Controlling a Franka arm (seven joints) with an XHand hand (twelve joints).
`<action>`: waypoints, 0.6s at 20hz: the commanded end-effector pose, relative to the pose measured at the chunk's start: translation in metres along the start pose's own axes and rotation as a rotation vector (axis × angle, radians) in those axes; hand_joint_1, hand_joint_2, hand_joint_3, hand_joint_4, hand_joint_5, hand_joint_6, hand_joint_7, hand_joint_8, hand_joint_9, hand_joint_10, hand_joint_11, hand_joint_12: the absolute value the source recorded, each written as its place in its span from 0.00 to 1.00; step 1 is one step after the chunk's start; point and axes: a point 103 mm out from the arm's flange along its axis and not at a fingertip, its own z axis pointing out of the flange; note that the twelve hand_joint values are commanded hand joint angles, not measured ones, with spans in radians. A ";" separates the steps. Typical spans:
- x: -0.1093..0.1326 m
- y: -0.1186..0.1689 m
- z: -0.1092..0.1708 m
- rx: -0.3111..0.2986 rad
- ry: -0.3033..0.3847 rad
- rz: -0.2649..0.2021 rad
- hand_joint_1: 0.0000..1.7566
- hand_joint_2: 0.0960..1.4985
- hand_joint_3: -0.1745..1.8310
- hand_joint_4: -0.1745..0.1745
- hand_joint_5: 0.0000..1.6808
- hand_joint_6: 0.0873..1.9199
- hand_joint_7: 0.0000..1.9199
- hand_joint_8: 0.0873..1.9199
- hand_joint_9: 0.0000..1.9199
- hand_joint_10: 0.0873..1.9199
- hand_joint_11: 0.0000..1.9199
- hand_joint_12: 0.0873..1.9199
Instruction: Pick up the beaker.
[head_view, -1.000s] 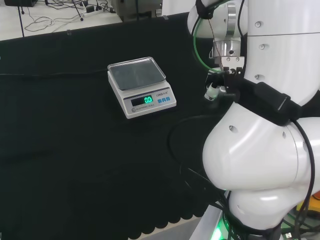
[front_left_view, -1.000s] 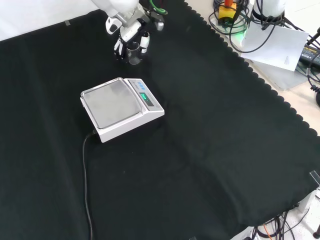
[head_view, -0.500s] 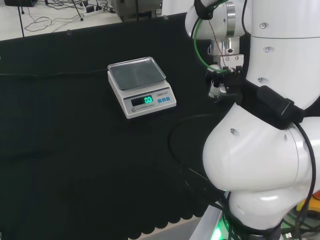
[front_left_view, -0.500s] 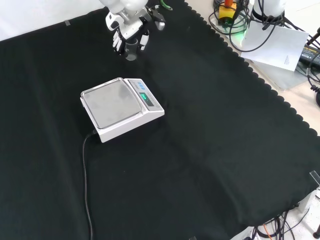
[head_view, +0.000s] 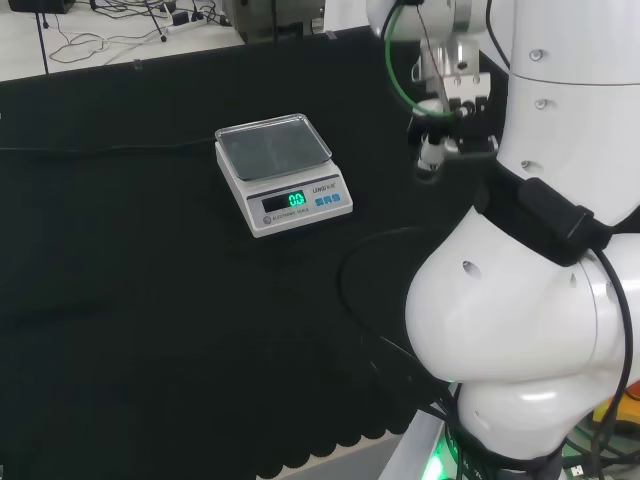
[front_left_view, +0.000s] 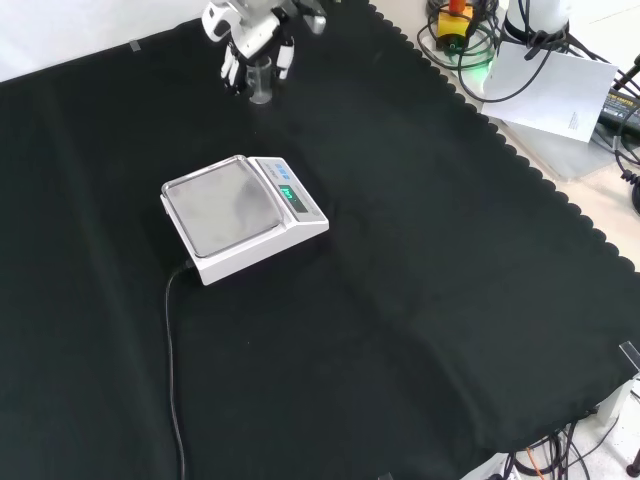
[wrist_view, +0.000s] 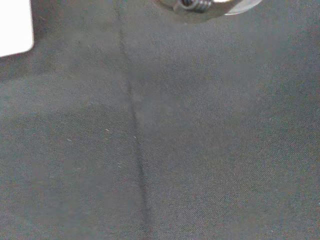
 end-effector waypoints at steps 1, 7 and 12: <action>0.019 -0.026 -0.067 0.029 -0.059 -0.074 0.92 0.76 0.08 0.00 0.47 0.56 0.34 0.65 0.49 0.64 0.31 0.91; 0.044 -0.041 -0.100 0.012 -0.112 -0.113 0.92 0.76 0.08 0.00 0.47 0.56 0.34 0.65 0.49 0.64 0.31 0.91; 0.062 -0.047 -0.108 -0.001 -0.155 -0.139 0.92 0.76 0.08 0.00 0.47 0.56 0.34 0.65 0.49 0.64 0.31 0.91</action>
